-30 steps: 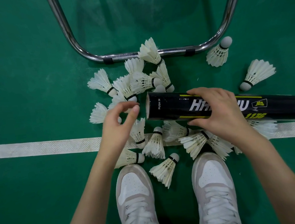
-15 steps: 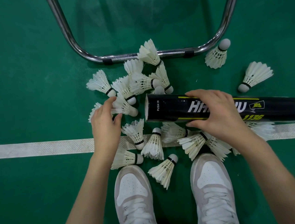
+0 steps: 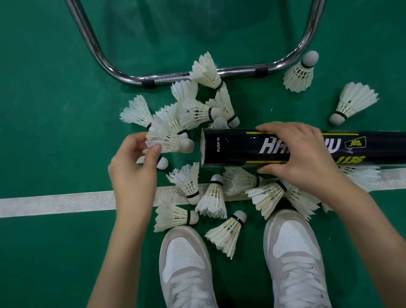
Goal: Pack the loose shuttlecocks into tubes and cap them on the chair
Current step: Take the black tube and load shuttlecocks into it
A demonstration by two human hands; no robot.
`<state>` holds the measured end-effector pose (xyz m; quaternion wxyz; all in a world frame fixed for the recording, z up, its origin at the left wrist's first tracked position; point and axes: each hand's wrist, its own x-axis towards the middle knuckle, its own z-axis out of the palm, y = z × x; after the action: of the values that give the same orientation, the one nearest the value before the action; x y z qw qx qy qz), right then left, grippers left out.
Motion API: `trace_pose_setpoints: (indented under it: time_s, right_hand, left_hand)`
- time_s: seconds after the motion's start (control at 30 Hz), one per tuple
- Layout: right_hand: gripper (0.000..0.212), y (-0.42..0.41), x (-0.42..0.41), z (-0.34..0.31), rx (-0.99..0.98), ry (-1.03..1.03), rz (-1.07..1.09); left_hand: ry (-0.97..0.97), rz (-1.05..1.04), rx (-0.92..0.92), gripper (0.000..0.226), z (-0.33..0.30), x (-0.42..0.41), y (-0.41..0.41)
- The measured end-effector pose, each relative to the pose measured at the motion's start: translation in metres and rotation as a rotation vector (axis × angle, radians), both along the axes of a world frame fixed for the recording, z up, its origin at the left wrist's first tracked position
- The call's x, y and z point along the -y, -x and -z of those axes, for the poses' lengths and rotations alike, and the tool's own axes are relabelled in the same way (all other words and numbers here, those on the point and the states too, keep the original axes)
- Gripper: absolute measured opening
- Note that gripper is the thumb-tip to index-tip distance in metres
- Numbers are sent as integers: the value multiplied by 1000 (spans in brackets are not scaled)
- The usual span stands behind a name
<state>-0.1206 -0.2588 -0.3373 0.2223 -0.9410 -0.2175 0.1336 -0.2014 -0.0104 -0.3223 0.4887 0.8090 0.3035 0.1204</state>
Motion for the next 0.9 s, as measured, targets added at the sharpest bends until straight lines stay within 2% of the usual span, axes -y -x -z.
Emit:
trace_pose_setpoints:
  time_s: [0.13,0.4,0.63,0.9]
  right_hand:
    - [74,1,0,1,1,4,-4]
    - [74,1,0,3,3,-2,-5]
    - [73,1,0,3,1,-15,-2]
    - [74,5,0,4,13,-19,-6]
  left_hand:
    - [114,29,36,22,-12,6,5]
    - [254,106,-43,27,-9,31,5]
    - [471,172,-19,10,-12,39,5]
    - [537,181,-74,19,-6,50,6]
